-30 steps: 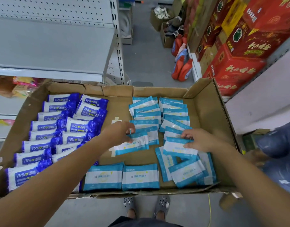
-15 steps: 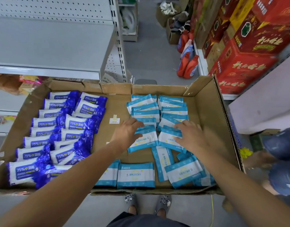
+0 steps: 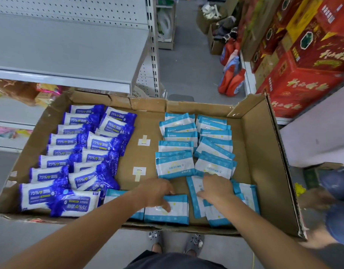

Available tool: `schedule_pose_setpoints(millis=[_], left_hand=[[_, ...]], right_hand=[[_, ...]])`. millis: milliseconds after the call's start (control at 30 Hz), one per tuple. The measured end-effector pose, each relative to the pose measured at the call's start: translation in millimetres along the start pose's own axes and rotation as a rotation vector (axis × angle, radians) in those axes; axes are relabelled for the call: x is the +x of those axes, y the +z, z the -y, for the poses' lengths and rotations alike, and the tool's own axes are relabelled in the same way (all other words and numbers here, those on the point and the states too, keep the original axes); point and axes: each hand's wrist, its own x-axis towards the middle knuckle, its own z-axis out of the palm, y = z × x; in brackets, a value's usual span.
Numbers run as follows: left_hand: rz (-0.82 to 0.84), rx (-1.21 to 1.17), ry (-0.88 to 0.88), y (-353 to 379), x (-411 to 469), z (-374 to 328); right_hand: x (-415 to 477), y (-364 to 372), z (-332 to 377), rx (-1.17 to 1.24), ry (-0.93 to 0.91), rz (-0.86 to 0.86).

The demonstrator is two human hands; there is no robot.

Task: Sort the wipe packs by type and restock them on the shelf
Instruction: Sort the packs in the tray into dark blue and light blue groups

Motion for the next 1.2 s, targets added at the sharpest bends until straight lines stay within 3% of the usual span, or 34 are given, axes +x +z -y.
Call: schedule_pose_setpoints(millis=[200, 433, 533, 700, 833, 967, 1033, 1133, 1200], left_hand=[[-0.060, -0.097, 0.011, -15, 0, 13], [-0.138, -0.238, 0.001, -67, 3, 18], [-0.191, -0.144, -0.015, -77, 21, 9], [-0.272, -0.027, -0.028, -65, 44, 2], [-0.385, 0.080, -0.014, -54, 44, 1], [-0.647, 0.034, 0.088, -41, 28, -1], [-0.570, -0.020, 0.145, -42, 14, -9], [-0.180, 0.099, 0.074, -29, 4, -19], [-0.021, 0.274, 0.027, -17, 0, -22]], right_hand=[[-2, 7, -7, 0.408, -0.041, 0.024], [0, -33, -50, 0.596, -0.171, -0.072], [9, -50, -63, 0.578, -0.193, -0.122], [22, -48, -64, 0.288, -0.202, -0.156], [21, -36, -61, 0.203, -0.195, -0.239], [10, -34, -61, 0.144, -0.216, -0.389], [-3, -38, -59, 0.223, -0.241, -0.373], [-22, -31, -58, 0.150, -0.206, -0.051], [-28, -15, -59, 0.001, -0.182, 0.085]])
